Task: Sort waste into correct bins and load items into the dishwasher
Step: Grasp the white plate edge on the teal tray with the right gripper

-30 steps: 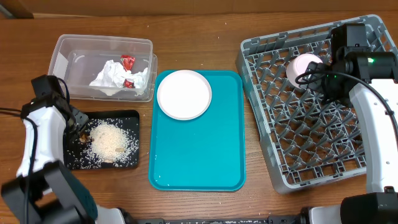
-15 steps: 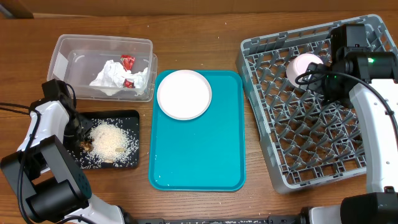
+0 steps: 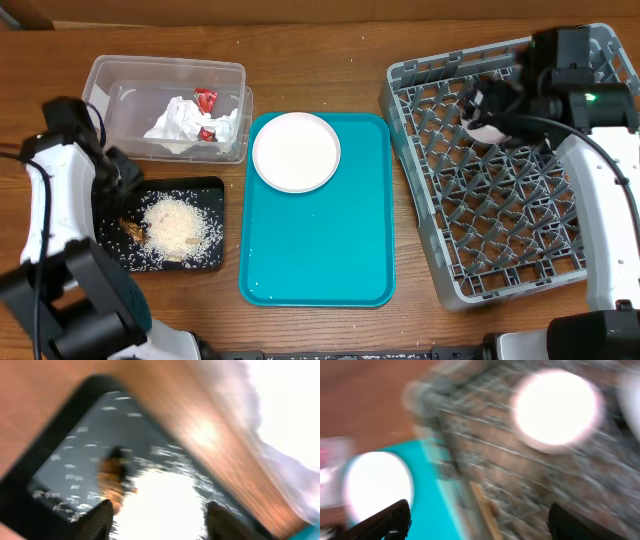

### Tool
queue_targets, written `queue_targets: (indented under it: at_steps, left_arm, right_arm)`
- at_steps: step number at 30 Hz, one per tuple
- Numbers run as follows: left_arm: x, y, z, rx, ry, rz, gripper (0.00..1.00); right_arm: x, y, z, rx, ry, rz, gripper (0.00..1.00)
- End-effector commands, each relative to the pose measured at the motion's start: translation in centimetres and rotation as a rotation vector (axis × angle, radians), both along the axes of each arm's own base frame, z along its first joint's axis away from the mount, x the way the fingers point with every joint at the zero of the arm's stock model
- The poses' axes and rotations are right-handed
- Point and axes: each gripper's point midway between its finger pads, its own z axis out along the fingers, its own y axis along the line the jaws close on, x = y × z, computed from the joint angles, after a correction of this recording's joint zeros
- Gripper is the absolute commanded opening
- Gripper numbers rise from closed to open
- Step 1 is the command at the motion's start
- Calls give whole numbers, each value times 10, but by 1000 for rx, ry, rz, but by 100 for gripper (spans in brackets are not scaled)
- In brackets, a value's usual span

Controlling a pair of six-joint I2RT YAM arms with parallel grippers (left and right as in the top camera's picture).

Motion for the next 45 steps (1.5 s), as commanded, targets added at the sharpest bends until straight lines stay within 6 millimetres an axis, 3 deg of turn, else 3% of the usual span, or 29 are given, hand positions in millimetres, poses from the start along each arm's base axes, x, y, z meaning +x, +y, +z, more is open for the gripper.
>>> queue_targets:
  at_steps: [1,4,7,11,15,20,27,33,34,36,45]
  left_arm:
    - [18,-54,32,-94,-116,-255,67]
    - [7,-84,27,-125,-43,-322,69]
    - [-3,-107,19,-142,12,-382,69]
    - [-10,-132,10,-141,59,-456,69]
    - [-16,-143,5,-111,93,-498,70]
    - [-19,-149,2,-108,108,-520,70]
    - [-19,-149,1,-108,108,-520,70]
    - [-19,-149,1,-108,107,-520,71]
    - [-19,-149,1,-108,107,-520,71]
    - [-18,-149,1,-108,106,-520,71]
    - [-18,-149,1,-107,105,-520,71]
  right_arm:
    - [3,72,23,138,-98,232,90]
    - [8,109,24,108,-150,307,91]
    - [8,145,4,65,-130,368,91]
    - [6,185,-46,37,-33,440,91]
    - [12,197,-100,16,85,379,91]
    - [13,203,-168,28,240,322,88]
    - [4,200,-221,1,357,319,82]
    - [0,190,-234,-49,394,299,55]
    - [-1,186,-235,-72,399,289,44]
    - [-4,179,-237,-106,412,275,33]
    - [-14,155,-241,-171,484,172,6]
